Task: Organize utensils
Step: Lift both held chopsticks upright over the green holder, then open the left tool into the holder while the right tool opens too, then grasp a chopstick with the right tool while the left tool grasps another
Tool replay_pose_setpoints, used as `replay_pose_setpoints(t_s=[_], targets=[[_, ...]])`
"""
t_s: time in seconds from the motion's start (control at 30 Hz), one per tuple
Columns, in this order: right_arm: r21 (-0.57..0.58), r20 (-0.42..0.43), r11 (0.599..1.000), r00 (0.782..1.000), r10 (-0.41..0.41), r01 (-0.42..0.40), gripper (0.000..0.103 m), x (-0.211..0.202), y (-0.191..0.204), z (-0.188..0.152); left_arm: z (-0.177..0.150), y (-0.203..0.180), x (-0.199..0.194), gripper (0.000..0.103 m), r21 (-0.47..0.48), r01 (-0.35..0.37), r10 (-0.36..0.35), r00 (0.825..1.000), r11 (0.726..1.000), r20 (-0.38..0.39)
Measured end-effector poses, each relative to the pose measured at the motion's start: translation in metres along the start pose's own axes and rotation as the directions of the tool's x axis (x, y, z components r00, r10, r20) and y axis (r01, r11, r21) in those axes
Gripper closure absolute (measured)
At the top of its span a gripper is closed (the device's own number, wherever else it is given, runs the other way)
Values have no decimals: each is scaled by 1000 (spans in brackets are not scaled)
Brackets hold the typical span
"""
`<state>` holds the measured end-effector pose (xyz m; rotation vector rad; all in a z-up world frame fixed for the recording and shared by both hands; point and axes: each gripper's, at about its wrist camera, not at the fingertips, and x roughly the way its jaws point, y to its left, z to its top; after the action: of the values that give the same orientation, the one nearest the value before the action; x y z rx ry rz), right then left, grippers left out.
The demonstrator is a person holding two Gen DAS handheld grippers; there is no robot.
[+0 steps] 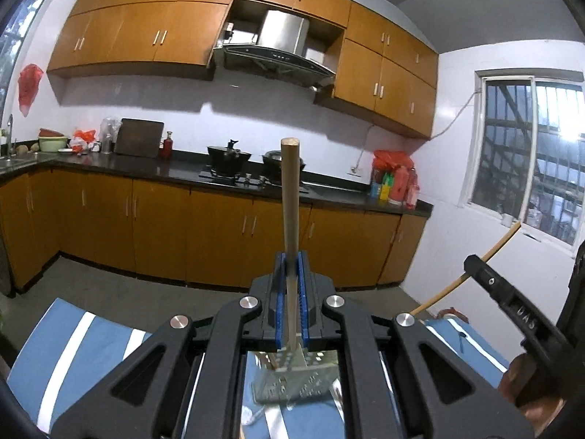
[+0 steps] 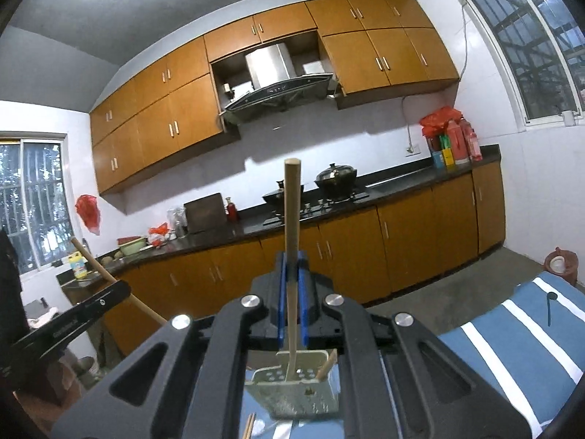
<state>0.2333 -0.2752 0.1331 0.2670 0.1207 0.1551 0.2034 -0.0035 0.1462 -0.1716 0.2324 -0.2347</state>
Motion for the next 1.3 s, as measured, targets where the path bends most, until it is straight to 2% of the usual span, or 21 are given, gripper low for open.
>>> replay_pose_setpoints(t_s=[0.1,0.27,0.33,0.4,0.43,0.47,0.53,0.57,0.8,0.97,1.07,1.17,1.2,1.23,1.3], targets=[[-12,-39,1000,999,-18,18,96,24,0,-12,-11,-4,18,96,15,-13,13,1000,1000,-8],[-4,-135,1000,991,-13,13,96,54,-4,-34,-35,1,43,96,1,6,-6,995,1000,-97],[-12,-158,1000,987,-18,16,92,59,-4,-40,-44,3,50,96,-7,18,-19,990,1000,-139],[-19,-162,1000,987,-19,16,91,57,-3,-44,-46,6,50,95,-11,16,-17,988,1000,-153],[-23,-162,1000,987,-18,14,87,57,-2,-44,-46,6,49,94,-10,15,-16,988,1000,-155],[-24,-160,1000,987,-18,15,85,55,-1,-45,-45,7,47,92,-10,13,-14,988,1000,-155],[-28,-152,999,988,-19,15,83,51,0,-42,-41,9,43,74,-18,7,-9,989,1000,-148],[-29,-149,999,989,-20,15,83,49,1,-42,-38,9,41,71,-25,5,-9,990,1000,-140],[-36,-111,999,993,-29,25,81,4,-4,-30,-22,14,14,68,-49,0,-5,996,999,-85],[-31,-161,998,985,-66,62,77,-35,-26,-48,-29,23,-19,63,-39,-46,43,996,998,-83],[-32,-296,996,951,-92,87,76,-38,-45,-86,-53,32,-31,61,-3,-106,105,987,994,-125],[-20,-477,996,875,-84,85,77,-27,-61,-139,-90,47,-31,61,25,-155,157,962,988,-224],[-6,-534,997,843,-72,81,81,-24,-65,-160,-107,54,-28,61,33,-170,172,947,985,-270],[5,-581,997,812,-62,80,85,-22,-68,-180,-121,59,-27,61,36,-185,187,933,982,-308],[15,-636,997,770,-52,80,87,-19,-69,-207,-145,67,-26,62,16,-189,181,909,982,-376]])
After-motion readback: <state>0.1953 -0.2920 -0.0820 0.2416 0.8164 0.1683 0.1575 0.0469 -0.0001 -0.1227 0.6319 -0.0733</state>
